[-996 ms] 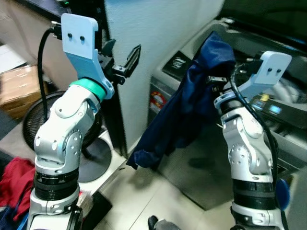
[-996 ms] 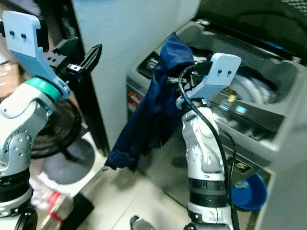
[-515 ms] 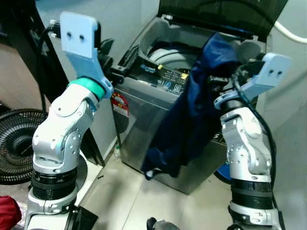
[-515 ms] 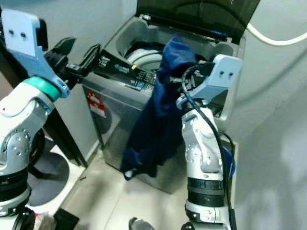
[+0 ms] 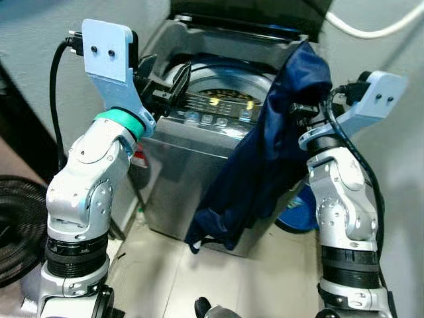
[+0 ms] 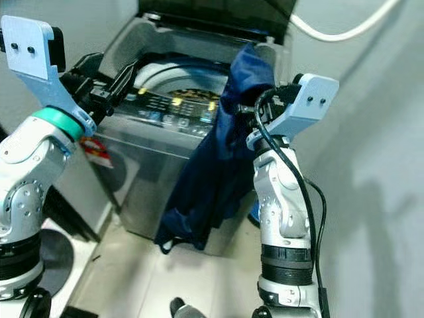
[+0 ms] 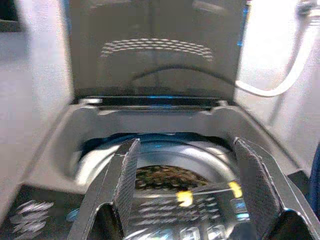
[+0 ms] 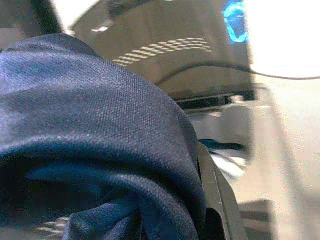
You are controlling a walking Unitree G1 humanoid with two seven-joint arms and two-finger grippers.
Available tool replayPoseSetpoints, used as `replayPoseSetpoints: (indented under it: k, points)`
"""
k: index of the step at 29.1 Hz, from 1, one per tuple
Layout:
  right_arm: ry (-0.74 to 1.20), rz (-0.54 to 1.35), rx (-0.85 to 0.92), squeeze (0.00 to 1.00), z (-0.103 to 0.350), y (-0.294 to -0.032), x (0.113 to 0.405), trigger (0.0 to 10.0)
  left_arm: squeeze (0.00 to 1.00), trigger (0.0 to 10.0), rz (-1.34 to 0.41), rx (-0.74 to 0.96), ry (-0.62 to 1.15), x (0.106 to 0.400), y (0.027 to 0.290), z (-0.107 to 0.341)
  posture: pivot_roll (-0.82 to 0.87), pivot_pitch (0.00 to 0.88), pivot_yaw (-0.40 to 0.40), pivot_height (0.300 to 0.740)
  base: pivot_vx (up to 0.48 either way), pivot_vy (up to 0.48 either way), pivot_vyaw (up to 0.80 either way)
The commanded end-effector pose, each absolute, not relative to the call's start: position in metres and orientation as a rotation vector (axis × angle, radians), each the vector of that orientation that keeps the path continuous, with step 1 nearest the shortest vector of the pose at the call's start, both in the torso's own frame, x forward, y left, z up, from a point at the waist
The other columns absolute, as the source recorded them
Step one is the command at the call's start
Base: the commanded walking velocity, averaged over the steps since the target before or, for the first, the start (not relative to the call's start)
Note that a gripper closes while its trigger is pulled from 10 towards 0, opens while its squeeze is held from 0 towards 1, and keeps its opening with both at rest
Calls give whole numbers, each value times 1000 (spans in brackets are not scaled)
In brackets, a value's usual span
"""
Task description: Clothes washing
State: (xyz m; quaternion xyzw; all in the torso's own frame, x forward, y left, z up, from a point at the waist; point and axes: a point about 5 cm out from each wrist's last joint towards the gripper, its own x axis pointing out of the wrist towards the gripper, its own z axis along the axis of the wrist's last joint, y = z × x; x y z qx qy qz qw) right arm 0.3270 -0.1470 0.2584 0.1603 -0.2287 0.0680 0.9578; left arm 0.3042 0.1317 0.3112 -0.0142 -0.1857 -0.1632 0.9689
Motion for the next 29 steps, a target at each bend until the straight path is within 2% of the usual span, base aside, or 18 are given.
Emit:
replayPoseSetpoints:
  k: [1,8,11,29]
  points:
    - [-484,128,326,0,263,-148,326,10000,0,10000,-330,-29,-364,304,131,309,57,46,28,740,0,0,-800]
    - [-483,126,325,0,263,-148,326,10000,0,10000,-329,-26,-363,304,131,309,58,49,28,740,0,0,-800]
    - [-486,126,316,0,263,-148,326,10000,0,10000,-327,-25,-362,305,132,309,58,52,28,740,0,0,-181]
    - [-476,127,320,0,261,-146,327,10000,0,10000,-326,-27,-359,305,131,309,60,61,30,740,0,0,-800]
